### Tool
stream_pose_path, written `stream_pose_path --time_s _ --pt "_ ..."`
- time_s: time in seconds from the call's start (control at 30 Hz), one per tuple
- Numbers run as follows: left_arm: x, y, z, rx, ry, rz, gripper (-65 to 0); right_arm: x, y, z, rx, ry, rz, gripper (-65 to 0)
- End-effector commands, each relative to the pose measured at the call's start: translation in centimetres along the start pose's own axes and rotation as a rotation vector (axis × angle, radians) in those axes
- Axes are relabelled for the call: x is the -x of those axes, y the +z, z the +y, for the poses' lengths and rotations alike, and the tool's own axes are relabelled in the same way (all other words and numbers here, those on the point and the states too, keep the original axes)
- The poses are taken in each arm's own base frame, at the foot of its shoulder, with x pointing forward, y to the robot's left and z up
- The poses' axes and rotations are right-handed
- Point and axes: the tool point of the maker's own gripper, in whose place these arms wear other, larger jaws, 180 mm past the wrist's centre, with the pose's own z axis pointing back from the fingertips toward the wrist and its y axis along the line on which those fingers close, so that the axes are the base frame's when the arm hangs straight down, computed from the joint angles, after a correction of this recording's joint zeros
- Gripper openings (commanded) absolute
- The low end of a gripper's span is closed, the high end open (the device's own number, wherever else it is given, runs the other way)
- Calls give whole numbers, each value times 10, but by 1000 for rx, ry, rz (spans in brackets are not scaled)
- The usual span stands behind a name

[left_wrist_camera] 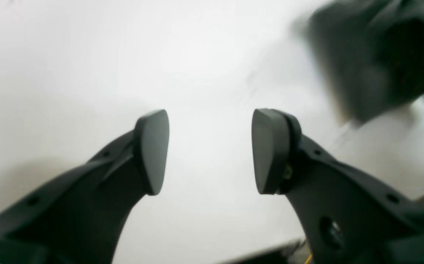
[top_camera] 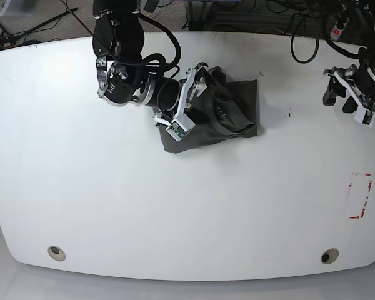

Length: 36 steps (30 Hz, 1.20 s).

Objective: Fold the T-shirt properly
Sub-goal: 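Grasp the strip end with the right gripper and fold it toward the left gripper, then press and tuck the folded bundle into a square with both grippers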

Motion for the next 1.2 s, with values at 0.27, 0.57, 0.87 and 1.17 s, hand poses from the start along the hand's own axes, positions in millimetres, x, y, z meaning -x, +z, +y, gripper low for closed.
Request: stream_pose_path --time_s 0.27,0.57,0.87,1.17 --pt "-1 11 7 -9 -58 14 -321 -21 -50 -7 -115 -87 -62 -198" --pt "0 -12 -38 132 -122 44 -325 -47 -97 -10 -185 -132 -64 -198" --pt "-21 -32 -98 300 -240 14 -325 -92 -41 -44 -38 -50 -197 -198" --pt "-36 -48 -173 495 -312 -30 -325 -74 22 -123 180 -27 -155 -224"
